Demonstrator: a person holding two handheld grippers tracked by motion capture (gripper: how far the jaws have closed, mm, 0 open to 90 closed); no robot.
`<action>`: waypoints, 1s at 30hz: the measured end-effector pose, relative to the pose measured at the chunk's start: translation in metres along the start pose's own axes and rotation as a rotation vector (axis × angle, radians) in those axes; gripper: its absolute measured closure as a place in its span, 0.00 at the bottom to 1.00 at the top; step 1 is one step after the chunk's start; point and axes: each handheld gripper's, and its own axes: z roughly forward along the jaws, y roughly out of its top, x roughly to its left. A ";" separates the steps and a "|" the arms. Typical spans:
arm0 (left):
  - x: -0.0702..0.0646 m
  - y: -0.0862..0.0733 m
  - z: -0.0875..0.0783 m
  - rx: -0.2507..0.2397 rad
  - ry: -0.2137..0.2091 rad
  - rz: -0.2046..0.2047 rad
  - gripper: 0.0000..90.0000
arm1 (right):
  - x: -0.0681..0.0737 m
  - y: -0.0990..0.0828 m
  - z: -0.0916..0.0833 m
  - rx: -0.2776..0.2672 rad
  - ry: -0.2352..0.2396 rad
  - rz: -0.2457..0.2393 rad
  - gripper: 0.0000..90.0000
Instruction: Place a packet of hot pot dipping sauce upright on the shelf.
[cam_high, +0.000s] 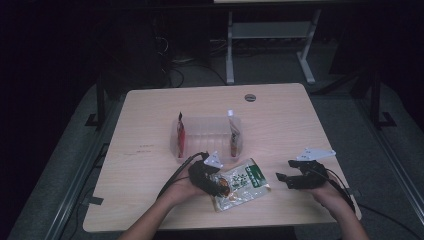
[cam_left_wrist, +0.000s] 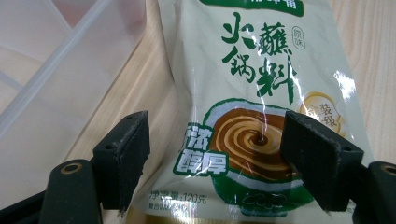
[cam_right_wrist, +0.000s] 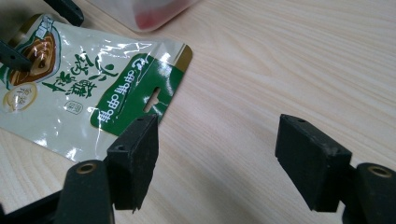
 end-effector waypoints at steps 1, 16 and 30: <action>0.000 0.000 0.000 -0.003 -0.002 0.005 0.27 | 0.000 0.000 0.000 0.001 0.000 0.001 0.33; -0.007 0.000 0.002 -0.040 0.009 0.031 0.56 | 0.002 0.000 0.002 0.017 0.010 0.000 0.33; -0.009 0.002 0.000 -0.045 0.006 0.020 0.96 | -0.004 0.002 0.004 0.012 0.043 0.092 0.24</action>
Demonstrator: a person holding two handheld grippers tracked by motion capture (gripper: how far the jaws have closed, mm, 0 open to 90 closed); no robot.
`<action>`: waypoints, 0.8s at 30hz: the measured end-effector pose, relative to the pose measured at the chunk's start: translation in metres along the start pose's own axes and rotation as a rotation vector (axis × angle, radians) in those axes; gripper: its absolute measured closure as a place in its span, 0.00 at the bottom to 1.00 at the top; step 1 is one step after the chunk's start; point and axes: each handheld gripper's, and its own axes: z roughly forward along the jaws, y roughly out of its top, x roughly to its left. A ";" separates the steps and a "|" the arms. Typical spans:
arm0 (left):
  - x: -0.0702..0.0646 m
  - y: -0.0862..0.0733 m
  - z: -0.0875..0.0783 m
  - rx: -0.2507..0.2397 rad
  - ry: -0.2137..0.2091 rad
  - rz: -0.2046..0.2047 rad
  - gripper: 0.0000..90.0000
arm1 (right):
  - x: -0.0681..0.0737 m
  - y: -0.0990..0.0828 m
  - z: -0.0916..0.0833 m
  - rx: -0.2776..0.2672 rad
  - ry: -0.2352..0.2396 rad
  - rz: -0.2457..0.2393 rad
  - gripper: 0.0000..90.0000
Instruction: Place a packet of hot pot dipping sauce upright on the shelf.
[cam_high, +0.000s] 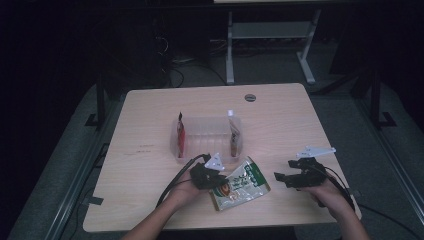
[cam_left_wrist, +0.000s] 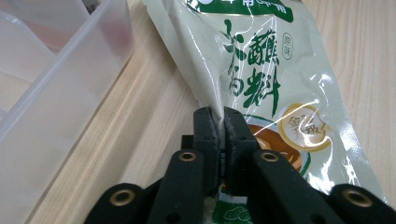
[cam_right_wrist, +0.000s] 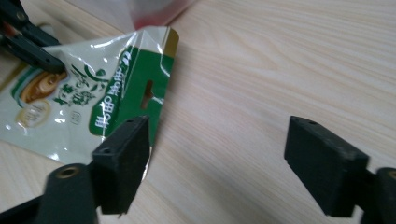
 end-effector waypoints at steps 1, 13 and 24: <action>0.001 0.000 -0.001 -0.002 -0.003 -0.006 0.97 | -0.001 0.000 0.000 -0.002 0.012 0.003 0.24; -0.001 0.002 -0.012 -0.081 -0.052 -0.058 0.99 | 0.015 0.012 0.000 0.045 0.077 -0.010 0.20; -0.011 0.007 -0.034 -0.143 -0.059 -0.008 0.99 | 0.034 0.020 0.008 0.008 0.244 -0.042 0.21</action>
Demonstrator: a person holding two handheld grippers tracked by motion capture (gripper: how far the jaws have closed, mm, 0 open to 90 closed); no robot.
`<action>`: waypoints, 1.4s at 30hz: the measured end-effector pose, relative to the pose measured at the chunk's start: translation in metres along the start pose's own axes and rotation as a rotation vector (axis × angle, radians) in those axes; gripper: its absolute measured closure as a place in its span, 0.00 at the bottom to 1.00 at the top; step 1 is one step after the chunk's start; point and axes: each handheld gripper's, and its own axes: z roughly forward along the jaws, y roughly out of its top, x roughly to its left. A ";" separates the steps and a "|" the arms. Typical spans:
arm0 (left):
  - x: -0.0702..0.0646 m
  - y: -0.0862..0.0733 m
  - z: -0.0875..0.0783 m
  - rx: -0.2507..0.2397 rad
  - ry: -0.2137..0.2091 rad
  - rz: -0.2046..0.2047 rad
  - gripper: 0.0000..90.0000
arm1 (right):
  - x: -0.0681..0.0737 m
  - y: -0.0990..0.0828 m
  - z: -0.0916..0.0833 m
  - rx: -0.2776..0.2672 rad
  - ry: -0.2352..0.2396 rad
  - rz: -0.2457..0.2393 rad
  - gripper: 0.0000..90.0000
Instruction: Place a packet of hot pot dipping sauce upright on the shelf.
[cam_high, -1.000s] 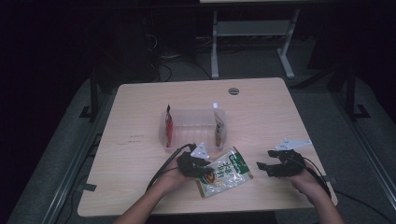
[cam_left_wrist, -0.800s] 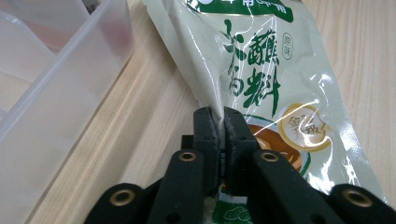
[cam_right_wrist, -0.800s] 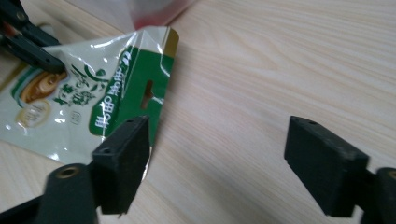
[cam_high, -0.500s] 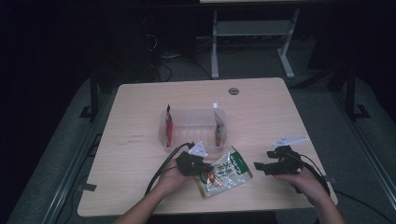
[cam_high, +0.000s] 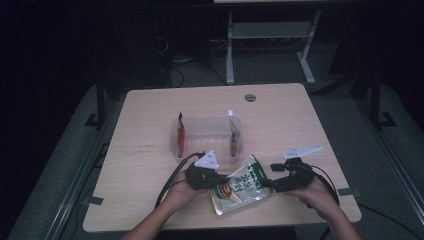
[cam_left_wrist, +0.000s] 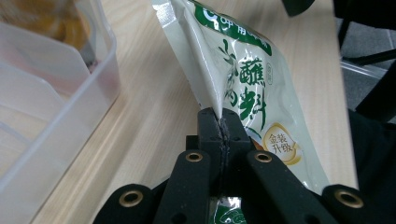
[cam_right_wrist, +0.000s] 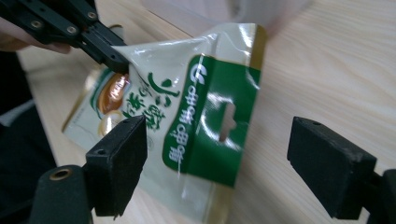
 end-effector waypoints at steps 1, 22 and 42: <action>0.000 0.001 -0.003 -0.005 -0.001 0.004 0.99 | 0.001 0.001 0.001 -0.012 0.021 -0.003 0.21; 0.001 -0.018 -0.070 -0.084 0.025 0.013 0.99 | 0.021 0.046 0.063 0.006 0.288 -0.082 0.23; 0.006 -0.020 -0.071 -0.093 0.035 0.017 0.99 | 0.024 0.040 0.059 -0.014 0.414 -0.091 0.72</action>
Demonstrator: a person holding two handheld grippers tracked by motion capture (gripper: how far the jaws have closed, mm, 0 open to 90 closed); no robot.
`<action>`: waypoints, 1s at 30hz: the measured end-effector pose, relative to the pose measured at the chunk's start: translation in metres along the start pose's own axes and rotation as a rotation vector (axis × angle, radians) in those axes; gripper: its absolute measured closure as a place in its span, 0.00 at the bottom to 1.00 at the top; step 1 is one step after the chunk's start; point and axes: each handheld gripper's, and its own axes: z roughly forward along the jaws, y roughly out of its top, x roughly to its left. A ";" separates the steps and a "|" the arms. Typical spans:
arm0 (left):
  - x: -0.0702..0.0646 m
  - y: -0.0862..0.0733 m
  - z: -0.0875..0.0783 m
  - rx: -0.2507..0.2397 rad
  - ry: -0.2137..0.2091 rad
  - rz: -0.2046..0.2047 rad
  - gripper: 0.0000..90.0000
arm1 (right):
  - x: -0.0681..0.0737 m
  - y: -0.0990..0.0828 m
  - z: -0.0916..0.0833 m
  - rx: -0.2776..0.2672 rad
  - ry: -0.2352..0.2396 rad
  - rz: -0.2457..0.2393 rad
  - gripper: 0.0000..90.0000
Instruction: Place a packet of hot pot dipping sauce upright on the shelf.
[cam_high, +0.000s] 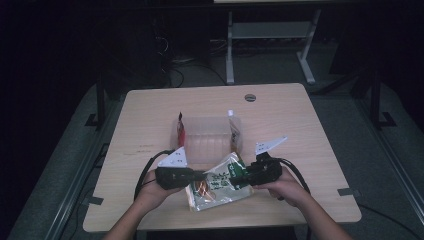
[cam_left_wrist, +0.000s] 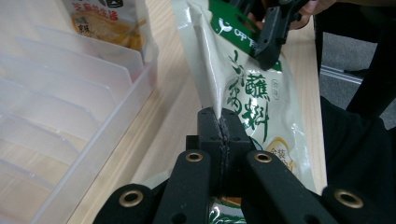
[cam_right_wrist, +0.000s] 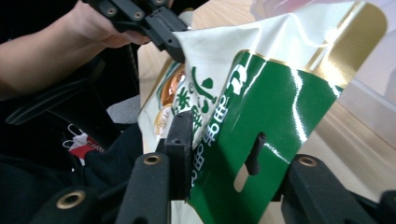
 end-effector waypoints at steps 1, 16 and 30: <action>0.000 0.000 0.000 -0.001 0.001 -0.005 0.99 | 0.000 0.000 0.000 -0.003 0.005 -0.003 0.74; 0.006 -0.005 0.001 -0.007 -0.006 -0.014 0.99 | 0.009 0.001 -0.001 -0.019 0.038 -0.072 0.98; 0.004 -0.004 -0.004 -0.010 -0.032 -0.088 0.62 | 0.017 0.003 -0.003 -0.040 0.032 -0.124 1.00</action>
